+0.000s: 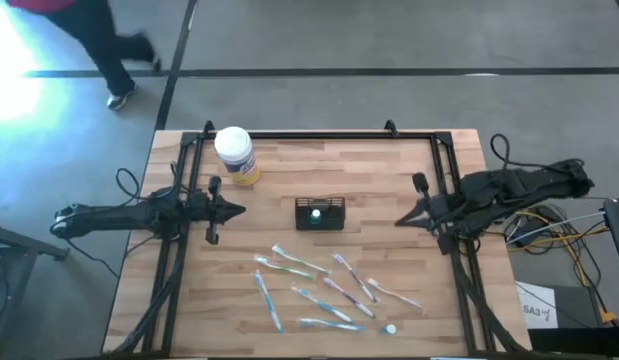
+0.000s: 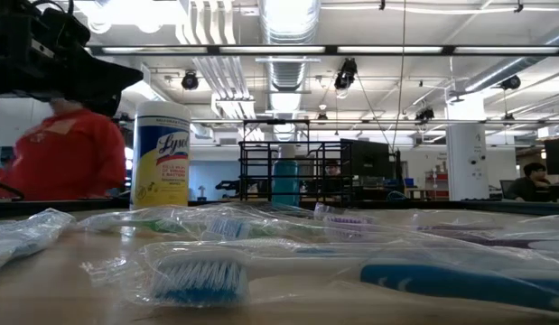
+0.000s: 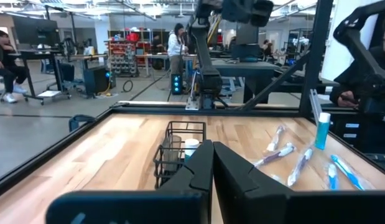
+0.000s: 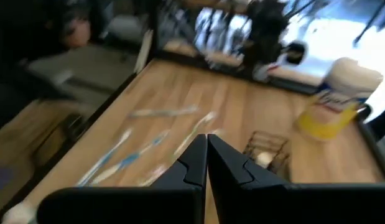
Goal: Pick & Place toothbrushing station
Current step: Put the blue mouthwash into the wire organizer
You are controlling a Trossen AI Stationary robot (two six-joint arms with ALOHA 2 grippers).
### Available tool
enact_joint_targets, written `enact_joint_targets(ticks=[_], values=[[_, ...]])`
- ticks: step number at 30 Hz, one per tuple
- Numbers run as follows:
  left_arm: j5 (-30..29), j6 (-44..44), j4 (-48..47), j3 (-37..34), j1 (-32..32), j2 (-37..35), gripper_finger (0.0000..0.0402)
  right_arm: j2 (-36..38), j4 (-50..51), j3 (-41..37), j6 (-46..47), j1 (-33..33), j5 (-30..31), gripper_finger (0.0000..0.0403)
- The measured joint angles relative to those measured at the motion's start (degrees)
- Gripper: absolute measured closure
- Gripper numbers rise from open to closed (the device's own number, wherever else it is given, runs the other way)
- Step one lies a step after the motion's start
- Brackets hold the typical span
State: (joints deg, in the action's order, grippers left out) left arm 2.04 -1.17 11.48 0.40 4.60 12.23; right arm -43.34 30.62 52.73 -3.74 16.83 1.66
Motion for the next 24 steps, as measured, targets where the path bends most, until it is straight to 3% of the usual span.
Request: enact_joint_targets(ticks=[8,16,24], values=[[0.0,0.0,-1.5,0.0,0.0,0.0,0.0390,-14.9,16.7,16.7,7.3,10.8,4.3,0.0394],[0.0,-2.2,-2.6,0.0,0.0,0.0,0.0384,-28.3,27.8,24.4,19.2,19.3,4.4,0.0391],[0.0,-3.3,-2.6,0.0,0.0,0.0,0.0383,-37.8,27.5,28.9,33.8,24.5,3.7,0.0319]])
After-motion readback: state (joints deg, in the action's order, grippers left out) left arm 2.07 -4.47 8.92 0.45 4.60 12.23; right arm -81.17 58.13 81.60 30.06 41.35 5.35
